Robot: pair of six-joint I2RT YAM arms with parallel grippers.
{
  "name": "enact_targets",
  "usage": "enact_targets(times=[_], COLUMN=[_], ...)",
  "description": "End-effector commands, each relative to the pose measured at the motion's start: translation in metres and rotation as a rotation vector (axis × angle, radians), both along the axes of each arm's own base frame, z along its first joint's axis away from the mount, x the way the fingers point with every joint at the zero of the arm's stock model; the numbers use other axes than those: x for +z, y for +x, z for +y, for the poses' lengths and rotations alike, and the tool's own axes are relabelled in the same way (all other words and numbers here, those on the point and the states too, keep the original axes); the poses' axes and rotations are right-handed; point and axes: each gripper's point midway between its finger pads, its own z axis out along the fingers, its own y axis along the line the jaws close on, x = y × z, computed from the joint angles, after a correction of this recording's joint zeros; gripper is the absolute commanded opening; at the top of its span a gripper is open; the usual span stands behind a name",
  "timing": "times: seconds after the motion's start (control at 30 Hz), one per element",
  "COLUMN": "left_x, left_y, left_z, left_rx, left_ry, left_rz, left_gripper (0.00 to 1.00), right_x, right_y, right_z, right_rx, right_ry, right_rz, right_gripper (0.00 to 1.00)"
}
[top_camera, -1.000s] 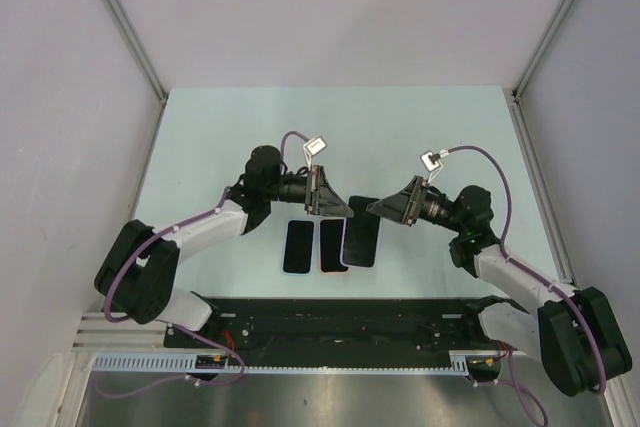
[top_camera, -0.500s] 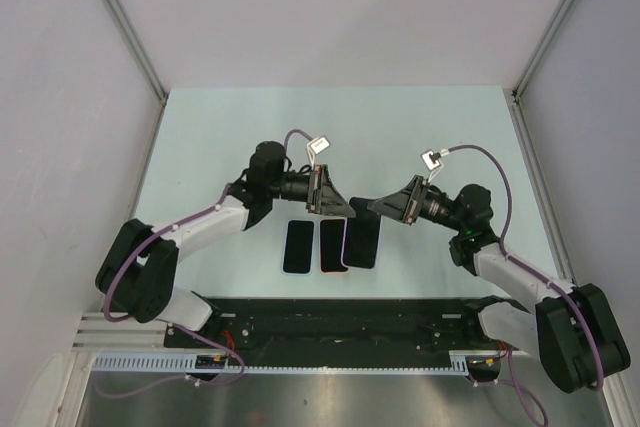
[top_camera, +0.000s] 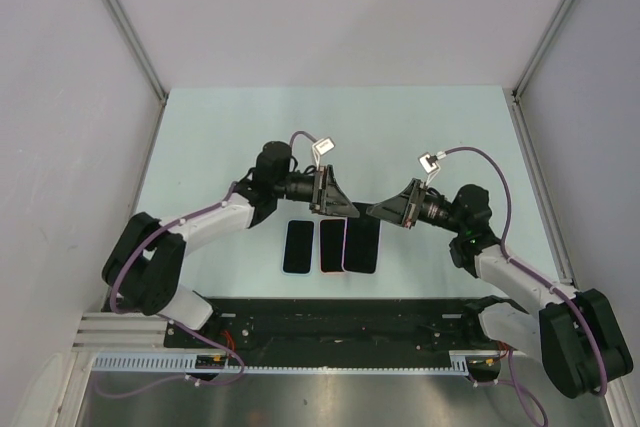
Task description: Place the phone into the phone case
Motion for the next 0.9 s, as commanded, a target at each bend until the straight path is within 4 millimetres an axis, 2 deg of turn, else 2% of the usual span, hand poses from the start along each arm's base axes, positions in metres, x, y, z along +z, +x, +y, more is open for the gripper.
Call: enact_targets(times=[0.0,0.07,0.1,0.13,0.17,0.2,0.27,0.3,0.4,0.57,0.73,0.77,0.87], left_x=[0.009,0.012,0.014,0.014,0.016,0.017,0.020,0.019,0.022,0.033,0.036,0.034,0.026], left_y=[-0.002,-0.006,-0.007,-0.006,-0.005,-0.005,-0.002,0.000,0.003,0.006,0.014,0.015,0.022], left_z=[-0.013,-0.017,-0.018,-0.018,-0.018,-0.018,-0.017,-0.016,-0.014,-0.013,-0.013,-0.013,-0.012], left_rx=[-0.030,-0.042,-0.046,-0.036,-0.030,-0.027,-0.009,0.002,0.035,0.059,0.102,0.110,0.151], left_ry=[-0.023,-0.033,-0.039,-0.038,-0.040,-0.041,-0.040,-0.037,-0.037,-0.066,-0.062,-0.057,-0.023], left_rz=[-0.030,-0.032,-0.037,-0.036,-0.039,-0.041,-0.044,-0.042,-0.042,-0.050,-0.050,-0.048,-0.049], left_gripper=[0.45,0.39,0.23,0.15,0.09,0.02,0.00,0.00,0.00,0.00,0.00,0.00,0.00], right_x=[0.034,0.036,0.038,0.038,0.037,0.033,0.029,0.020,0.010,-0.009,-0.017,-0.020,-0.021], right_y=[-0.002,-0.002,-0.003,-0.004,-0.005,-0.006,-0.007,-0.010,-0.017,-0.035,-0.042,-0.044,-0.043], right_z=[0.002,0.002,0.002,0.002,0.003,0.003,0.002,0.002,-0.002,-0.006,-0.009,-0.010,-0.010], right_rx=[0.015,0.016,0.023,0.025,0.030,0.039,0.044,0.053,0.057,0.085,0.072,0.071,0.065], right_ry=[0.064,0.072,0.078,0.079,0.079,0.070,0.050,0.027,-0.007,-0.014,0.009,0.012,0.014], right_rz=[-0.093,-0.093,-0.095,-0.089,-0.086,-0.068,-0.067,-0.031,-0.031,-0.005,0.010,0.017,0.017], right_gripper=[0.06,0.06,0.08,0.10,0.14,0.26,0.38,0.49,0.58,0.58,0.52,0.50,0.30])
